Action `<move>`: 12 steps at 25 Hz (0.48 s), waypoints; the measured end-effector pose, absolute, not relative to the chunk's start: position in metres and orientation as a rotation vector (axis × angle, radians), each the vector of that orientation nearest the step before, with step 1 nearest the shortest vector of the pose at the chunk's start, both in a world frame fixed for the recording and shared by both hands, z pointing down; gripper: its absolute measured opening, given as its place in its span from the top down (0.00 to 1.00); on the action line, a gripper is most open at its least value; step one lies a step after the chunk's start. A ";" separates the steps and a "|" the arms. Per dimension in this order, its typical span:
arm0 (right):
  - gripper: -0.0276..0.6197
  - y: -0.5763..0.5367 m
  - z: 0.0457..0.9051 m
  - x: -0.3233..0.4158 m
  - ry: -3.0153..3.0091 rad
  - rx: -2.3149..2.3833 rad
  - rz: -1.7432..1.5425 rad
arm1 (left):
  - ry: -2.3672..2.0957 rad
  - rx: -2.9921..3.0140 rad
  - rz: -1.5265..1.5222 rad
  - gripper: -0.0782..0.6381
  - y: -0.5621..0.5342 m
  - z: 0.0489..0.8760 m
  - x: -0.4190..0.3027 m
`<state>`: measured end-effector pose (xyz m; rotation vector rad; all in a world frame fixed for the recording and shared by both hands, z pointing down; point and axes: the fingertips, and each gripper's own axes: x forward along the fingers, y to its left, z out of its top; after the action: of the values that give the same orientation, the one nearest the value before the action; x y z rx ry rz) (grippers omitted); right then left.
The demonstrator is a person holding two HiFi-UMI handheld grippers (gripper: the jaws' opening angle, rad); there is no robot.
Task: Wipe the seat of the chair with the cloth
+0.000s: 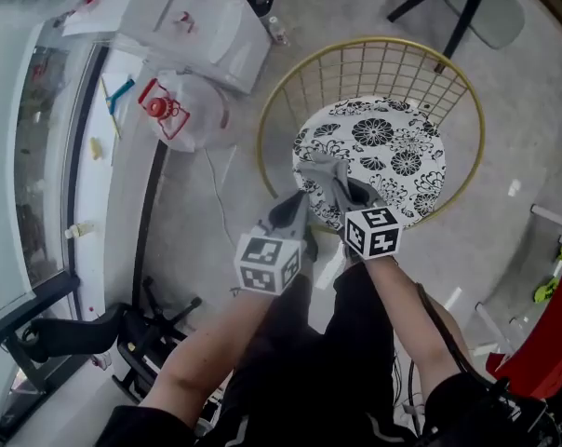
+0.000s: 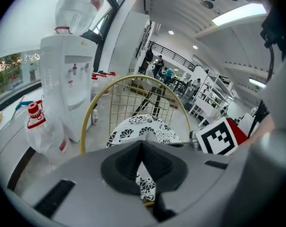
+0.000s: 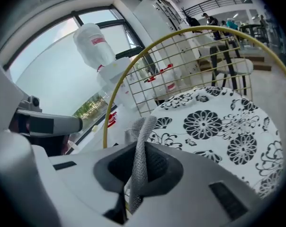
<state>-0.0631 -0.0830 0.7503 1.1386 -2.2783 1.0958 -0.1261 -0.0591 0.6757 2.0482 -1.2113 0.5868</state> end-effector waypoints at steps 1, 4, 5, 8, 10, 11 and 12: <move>0.92 -0.082 0.750 -0.074 -2.297 1.115 1.115 | -1.218 2.042 0.580 0.88 -0.057 0.676 -0.131; 0.92 -0.082 0.757 -0.099 -2.317 1.064 1.170 | -1.236 2.022 0.568 0.88 -0.053 0.677 -0.144; 0.92 -0.082 0.762 -0.105 -2.307 1.053 1.184 | -1.240 2.015 0.567 0.88 -0.051 0.679 -0.148; 0.92 -0.077 0.781 -0.114 -2.254 1.027 1.220 | -1.244 1.994 0.569 0.88 -0.045 0.684 -0.155; 0.92 -0.074 0.795 -0.113 -2.213 1.022 1.230 | -1.245 1.980 0.568 0.88 -0.042 0.688 -0.158; 0.92 -0.074 0.802 -0.110 -2.191 1.026 1.233 | -1.245 1.977 0.571 0.88 -0.041 0.691 -0.158; 0.92 -0.073 0.808 -0.106 -2.170 1.033 1.240 | -1.245 1.977 0.581 0.88 -0.040 0.695 -0.158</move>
<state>-0.1058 -0.0735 0.8080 1.0334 -2.1698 1.2396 -0.1578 -0.0403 0.6946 1.9769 -1.2447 0.5810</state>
